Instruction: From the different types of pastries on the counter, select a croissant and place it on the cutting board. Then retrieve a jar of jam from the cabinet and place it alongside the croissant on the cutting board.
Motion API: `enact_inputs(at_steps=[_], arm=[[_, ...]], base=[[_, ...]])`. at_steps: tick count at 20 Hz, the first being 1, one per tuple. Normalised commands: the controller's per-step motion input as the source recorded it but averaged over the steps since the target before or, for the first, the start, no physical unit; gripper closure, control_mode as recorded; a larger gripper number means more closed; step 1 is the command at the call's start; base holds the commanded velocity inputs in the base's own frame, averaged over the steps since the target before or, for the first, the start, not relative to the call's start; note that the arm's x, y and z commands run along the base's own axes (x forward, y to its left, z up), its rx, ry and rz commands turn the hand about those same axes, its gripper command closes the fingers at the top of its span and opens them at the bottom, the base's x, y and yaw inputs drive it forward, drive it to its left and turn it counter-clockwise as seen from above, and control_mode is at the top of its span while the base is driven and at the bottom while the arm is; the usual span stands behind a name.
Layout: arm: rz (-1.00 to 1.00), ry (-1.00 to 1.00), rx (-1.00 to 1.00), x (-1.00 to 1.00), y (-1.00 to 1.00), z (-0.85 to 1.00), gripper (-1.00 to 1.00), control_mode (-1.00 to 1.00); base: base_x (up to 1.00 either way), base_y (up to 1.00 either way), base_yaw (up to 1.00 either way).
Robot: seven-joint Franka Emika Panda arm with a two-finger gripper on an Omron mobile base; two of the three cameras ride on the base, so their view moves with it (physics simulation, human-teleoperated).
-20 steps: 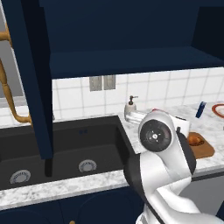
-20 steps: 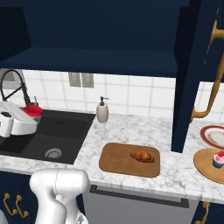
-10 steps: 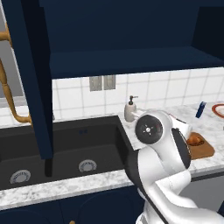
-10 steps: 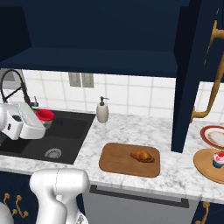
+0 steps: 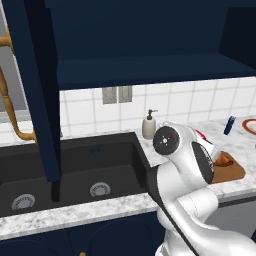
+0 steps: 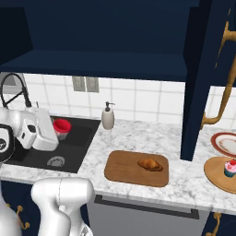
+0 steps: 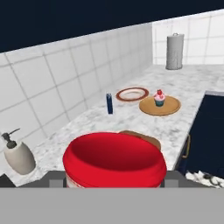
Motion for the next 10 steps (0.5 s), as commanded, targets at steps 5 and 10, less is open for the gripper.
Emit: enact_inputs(at_steps=[5,10], arm=[[0.0,-0.25,0.0,0.0,-0.82,-1.0,1.0,-1.0],[0.0,-0.21,-0.01,0.0,-0.71,-1.0,1.0,-1.0]], base=[[0.0,0.0,0.0],[0.0,0.0,0.0]])
